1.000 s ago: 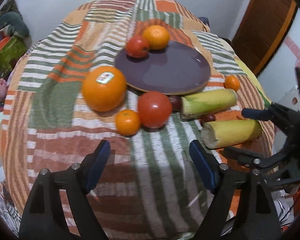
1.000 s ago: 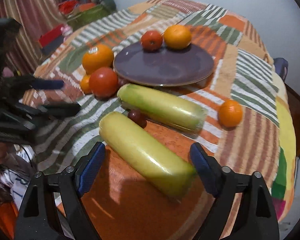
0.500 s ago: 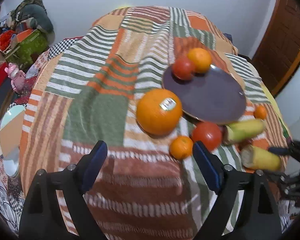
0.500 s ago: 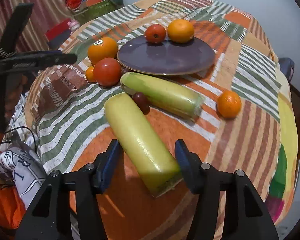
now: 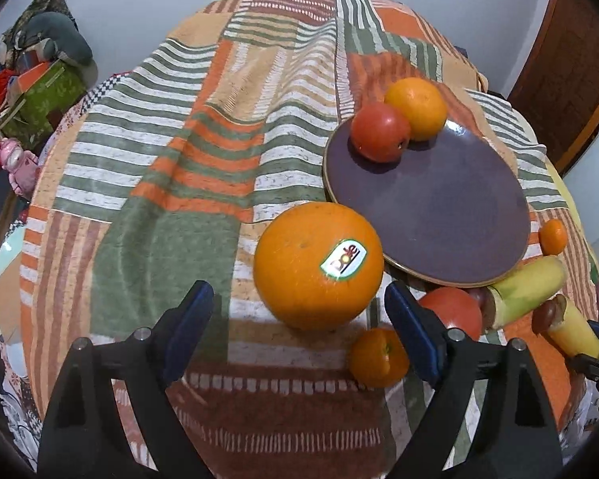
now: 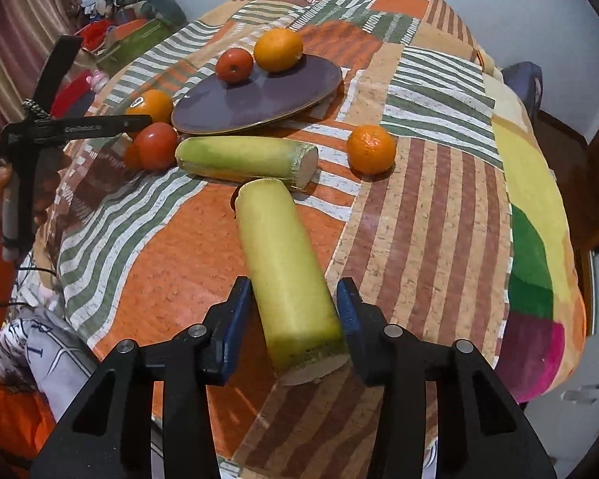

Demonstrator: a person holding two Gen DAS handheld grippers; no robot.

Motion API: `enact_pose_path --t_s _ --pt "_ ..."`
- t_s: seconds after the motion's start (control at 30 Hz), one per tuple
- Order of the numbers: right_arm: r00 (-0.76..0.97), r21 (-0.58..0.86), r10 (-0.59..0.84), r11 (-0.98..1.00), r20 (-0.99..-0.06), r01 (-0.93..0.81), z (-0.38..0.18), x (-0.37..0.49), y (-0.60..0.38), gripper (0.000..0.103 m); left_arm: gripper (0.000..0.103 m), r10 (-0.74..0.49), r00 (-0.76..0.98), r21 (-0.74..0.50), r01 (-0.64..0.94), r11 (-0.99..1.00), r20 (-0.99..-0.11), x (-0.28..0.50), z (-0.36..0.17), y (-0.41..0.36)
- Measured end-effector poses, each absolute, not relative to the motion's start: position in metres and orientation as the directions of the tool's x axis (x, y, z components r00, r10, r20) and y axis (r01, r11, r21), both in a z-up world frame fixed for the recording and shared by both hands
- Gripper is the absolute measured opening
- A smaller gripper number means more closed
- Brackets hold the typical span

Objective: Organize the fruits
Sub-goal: 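Grasp the pale yellow squash with the right tool and lift it, then carry the squash in the right tool over the purple plate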

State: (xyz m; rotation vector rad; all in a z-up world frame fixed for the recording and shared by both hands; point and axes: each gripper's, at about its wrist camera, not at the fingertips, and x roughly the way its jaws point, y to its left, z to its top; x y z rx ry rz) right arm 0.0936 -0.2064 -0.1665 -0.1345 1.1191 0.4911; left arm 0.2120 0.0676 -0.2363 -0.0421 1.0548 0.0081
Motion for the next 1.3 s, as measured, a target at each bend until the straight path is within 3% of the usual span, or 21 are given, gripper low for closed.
enact_pose_path --t_s 0.33,0.47,0.53,1.3 --pt "0.329 0.136 0.326 0.863 -0.886 -0.487 -0.179 0.117 -0.184 0.044 0.087 -0.012 0.489 -0.026 -0.020 0.999 -0.872 0.224 -0.245 0.065" --pt "0.336 0.151 0.339 0.865 -0.879 -0.479 -0.178 0.118 -0.187 0.041 0.072 -0.039 0.486 -0.049 -0.008 0.999 -0.873 0.225 -0.245 0.065" --pt "0.345 0.154 0.341 0.869 -0.874 -0.470 -0.177 0.117 -0.188 0.041 0.069 -0.043 0.484 -0.047 0.003 0.999 -0.874 0.225 -0.244 0.063" --pt "0.587 0.099 0.334 0.913 -0.737 -0.395 -0.099 0.138 -0.204 0.035 0.068 -0.060 0.600 -0.069 0.008 0.998 -0.798 0.206 -0.182 0.062"
